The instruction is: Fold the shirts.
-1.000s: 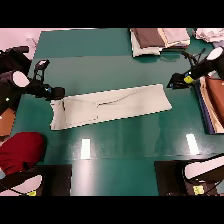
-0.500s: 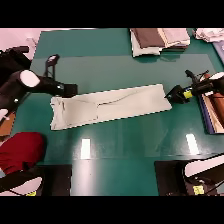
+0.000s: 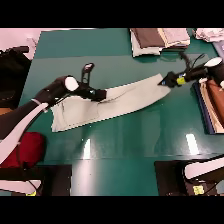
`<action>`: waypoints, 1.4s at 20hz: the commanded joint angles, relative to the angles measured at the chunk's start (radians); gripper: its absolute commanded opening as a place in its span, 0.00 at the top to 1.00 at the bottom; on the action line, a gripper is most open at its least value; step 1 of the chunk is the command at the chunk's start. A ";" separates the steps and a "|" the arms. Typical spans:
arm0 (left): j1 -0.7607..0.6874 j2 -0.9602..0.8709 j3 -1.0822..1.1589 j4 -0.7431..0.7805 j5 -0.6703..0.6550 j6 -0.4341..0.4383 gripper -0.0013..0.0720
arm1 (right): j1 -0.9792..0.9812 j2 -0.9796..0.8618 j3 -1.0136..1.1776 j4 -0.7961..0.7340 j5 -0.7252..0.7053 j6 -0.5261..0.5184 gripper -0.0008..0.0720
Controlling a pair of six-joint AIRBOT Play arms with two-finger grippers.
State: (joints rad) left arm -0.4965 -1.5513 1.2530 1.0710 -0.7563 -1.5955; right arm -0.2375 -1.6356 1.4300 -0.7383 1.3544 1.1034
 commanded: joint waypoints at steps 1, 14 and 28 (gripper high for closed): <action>-0.043 -0.134 0.107 -0.017 0.005 -0.001 0.95 | 0.059 0.099 0.122 0.013 0.037 0.047 0.96; -0.053 -0.204 0.152 -0.031 -0.016 -0.001 0.95 | 0.410 0.178 0.374 0.013 0.027 0.146 0.96; 0.473 0.475 0.156 0.302 -0.188 0.000 0.95 | 1.017 -0.101 0.415 0.220 -0.473 0.057 0.53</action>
State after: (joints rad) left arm -0.1169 -1.2045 1.4086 1.3010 -0.9142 -1.5970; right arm 0.6407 -1.6405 1.8225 -0.5842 1.0527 1.2068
